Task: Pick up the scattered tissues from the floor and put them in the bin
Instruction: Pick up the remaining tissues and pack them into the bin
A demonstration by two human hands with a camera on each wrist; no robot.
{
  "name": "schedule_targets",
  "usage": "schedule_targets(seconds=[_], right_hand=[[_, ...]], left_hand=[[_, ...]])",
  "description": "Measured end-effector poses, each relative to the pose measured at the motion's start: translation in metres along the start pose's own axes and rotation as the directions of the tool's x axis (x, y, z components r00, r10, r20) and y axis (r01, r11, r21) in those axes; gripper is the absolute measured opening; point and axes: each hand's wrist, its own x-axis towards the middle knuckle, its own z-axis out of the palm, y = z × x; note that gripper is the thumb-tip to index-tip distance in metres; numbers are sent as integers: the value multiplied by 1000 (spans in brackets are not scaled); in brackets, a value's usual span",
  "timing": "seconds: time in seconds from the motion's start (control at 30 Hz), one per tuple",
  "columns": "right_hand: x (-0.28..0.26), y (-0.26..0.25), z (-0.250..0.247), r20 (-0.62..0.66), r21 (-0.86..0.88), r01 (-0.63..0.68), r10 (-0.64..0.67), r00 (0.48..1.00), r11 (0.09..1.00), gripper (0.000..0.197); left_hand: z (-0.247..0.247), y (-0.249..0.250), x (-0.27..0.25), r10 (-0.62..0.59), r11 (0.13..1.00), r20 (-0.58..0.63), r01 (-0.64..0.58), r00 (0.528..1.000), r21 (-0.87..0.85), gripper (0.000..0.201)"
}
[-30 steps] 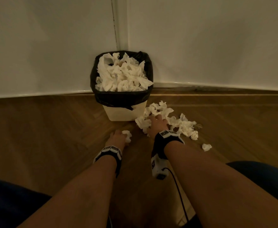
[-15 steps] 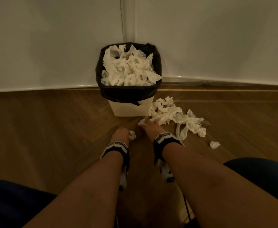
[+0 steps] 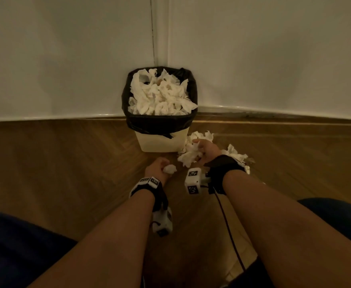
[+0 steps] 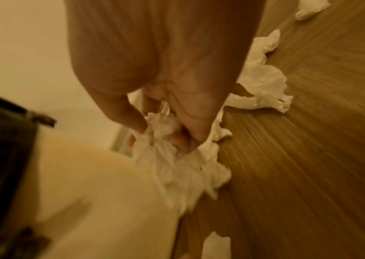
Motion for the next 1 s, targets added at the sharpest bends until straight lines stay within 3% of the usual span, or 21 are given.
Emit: schedule_targets(seconds=[0.07,0.1,0.2,0.33,0.43,0.53,0.67,0.73,0.8,1.0], right_hand=[[-11,-7,-14,-4,201,-7,8,1000,980,22],[-14,-8,-23,13,187,13,-15,1000,982,24],[-21,-8,-43,-25,75,82,-81,996,994,54],[-26,-12,-62,-46,128,37,-31,998,991,42],[-40,-15,-70,-32,108,-15,19,999,994,45],[-54,-15,-69,67,306,-2,-20,998,952,33],[-71,-10,-66,34,380,-16,3,999,925,26],[-77,-5,-68,56,519,-44,17,998,854,27],[-83,-2,-67,99,642,-59,-6,995,765,30],[-102,-12,-54,58,670,41,-107,993,741,27]], left_hand=[[-5,9,-4,5,998,-7,-6,1000,-67,16],[-7,14,-6,15,994,-5,-15,1000,-106,11],[-15,24,-12,40,986,8,-39,999,-161,11],[-27,37,-19,57,965,3,-54,998,-255,23],[-36,44,-23,44,935,-2,-42,999,-352,26],[-43,47,-29,36,893,-11,-37,999,-449,25],[-46,47,-40,21,873,-5,-21,1000,-488,32],[-46,48,-45,19,854,8,-12,1000,-519,35],[-48,50,-51,23,847,14,-13,1000,-532,37],[-64,65,-65,89,831,-39,-96,995,-548,36]])
